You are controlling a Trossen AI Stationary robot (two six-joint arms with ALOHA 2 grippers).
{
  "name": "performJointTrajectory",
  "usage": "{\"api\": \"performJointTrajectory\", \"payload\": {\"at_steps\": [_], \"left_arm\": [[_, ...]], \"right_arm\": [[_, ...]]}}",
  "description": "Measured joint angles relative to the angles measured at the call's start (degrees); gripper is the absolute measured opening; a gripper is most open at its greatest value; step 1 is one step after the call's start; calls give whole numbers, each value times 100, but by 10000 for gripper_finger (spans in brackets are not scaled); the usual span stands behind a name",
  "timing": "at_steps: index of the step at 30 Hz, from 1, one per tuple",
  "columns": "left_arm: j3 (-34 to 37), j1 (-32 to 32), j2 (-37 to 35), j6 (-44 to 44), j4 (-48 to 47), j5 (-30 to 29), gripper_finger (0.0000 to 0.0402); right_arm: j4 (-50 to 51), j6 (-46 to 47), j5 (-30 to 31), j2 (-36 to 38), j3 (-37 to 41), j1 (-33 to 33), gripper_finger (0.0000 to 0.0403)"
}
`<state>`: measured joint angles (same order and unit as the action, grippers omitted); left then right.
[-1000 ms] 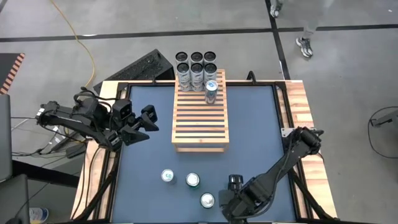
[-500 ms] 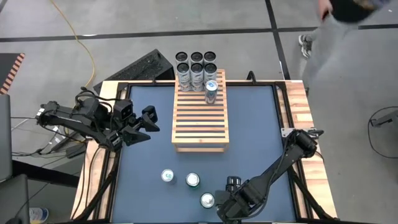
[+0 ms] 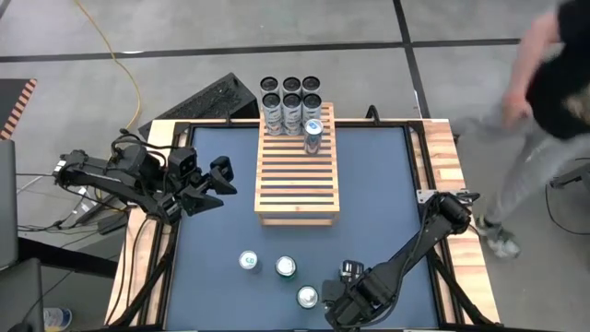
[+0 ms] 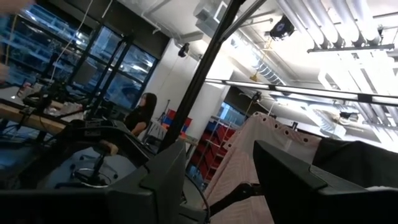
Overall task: Place canned beverage on shelf
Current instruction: Put the blue soda can on the shelf aligned to the other blue soda can
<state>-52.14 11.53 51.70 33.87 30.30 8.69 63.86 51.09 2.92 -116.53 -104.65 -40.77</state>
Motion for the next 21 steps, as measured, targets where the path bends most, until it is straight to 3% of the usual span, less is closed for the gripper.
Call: {"api": "performJointTrajectory", "payload": {"at_steps": [3, 15, 21], "left_arm": [[0, 0, 0, -1, 0, -4, 179], [0, 2, 0, -2, 17, -13, 179], [0, 2, -9, -2, 13, -8, 179]], "right_arm": [[-2, -21, 0, 2, -6, 2, 154], [110, -172, -7, 128, 10, 49, 154], [872, -425, -17, 260, -371, 290, 154]]}}
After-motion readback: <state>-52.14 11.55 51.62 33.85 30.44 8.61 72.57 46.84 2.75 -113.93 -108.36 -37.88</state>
